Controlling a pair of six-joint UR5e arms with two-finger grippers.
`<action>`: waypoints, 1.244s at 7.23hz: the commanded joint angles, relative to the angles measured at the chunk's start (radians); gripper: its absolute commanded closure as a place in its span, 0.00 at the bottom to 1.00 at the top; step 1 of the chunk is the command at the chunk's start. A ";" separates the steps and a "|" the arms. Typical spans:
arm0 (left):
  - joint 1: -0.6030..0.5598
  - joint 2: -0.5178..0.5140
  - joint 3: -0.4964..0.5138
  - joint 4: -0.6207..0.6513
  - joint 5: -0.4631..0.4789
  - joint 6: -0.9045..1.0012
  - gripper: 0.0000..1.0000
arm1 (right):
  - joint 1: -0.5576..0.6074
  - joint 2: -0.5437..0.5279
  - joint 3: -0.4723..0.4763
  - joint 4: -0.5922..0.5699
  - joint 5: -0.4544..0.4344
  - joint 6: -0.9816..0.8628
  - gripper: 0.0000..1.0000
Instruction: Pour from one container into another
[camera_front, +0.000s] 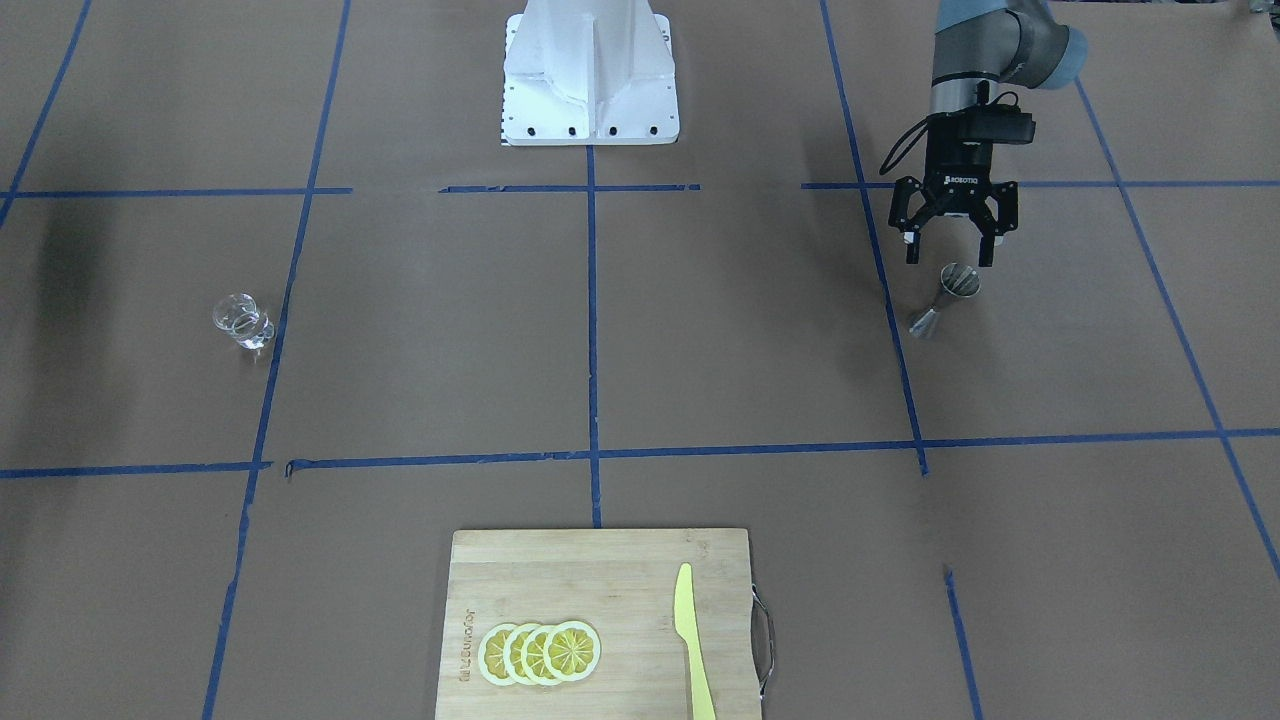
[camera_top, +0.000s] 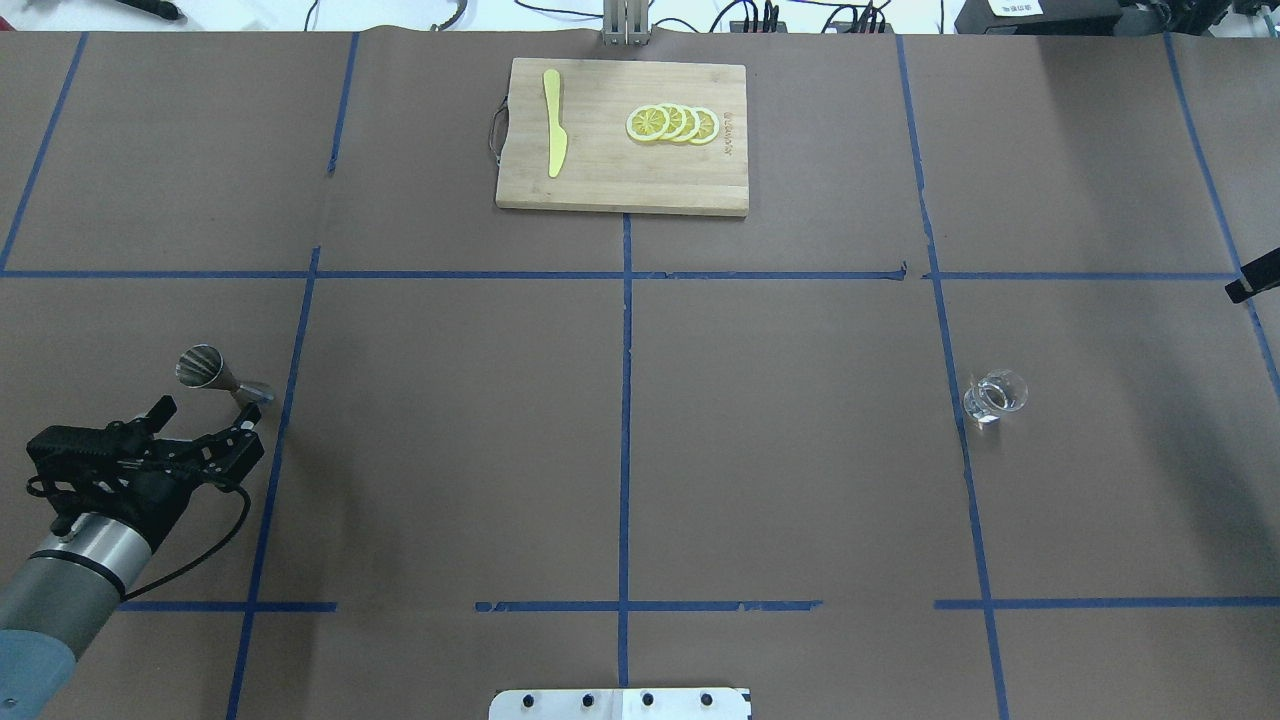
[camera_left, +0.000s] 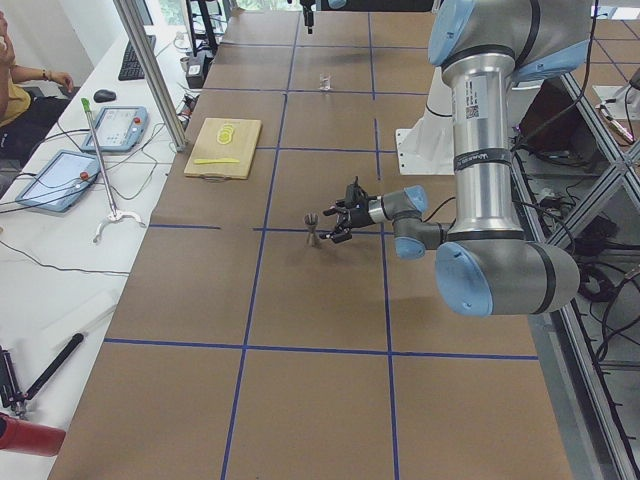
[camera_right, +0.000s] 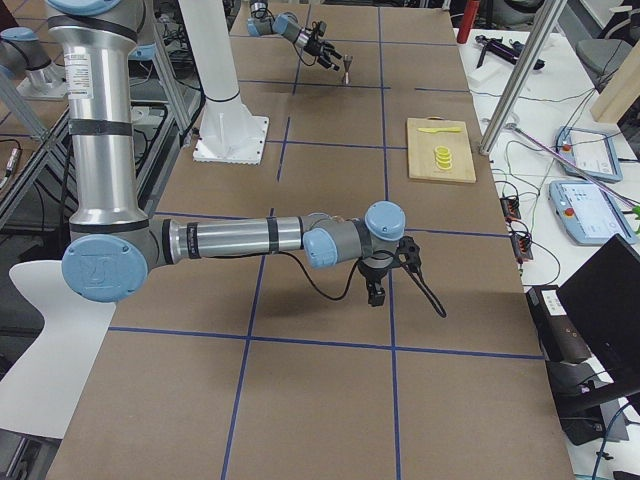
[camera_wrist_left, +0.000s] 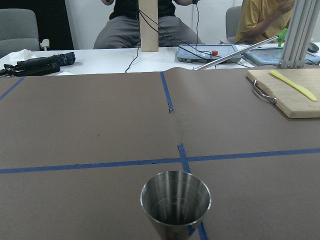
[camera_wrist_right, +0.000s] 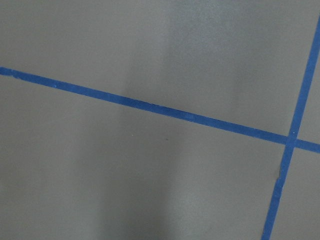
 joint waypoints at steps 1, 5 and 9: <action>0.000 -0.037 0.039 -0.007 -0.008 0.008 0.01 | 0.002 0.001 0.000 0.000 0.000 -0.001 0.00; -0.033 -0.037 0.068 -0.016 -0.028 0.007 0.02 | 0.000 0.000 -0.006 0.000 -0.012 0.001 0.00; -0.073 -0.087 0.111 -0.018 -0.046 0.004 0.02 | 0.000 0.001 -0.006 0.000 -0.014 0.001 0.00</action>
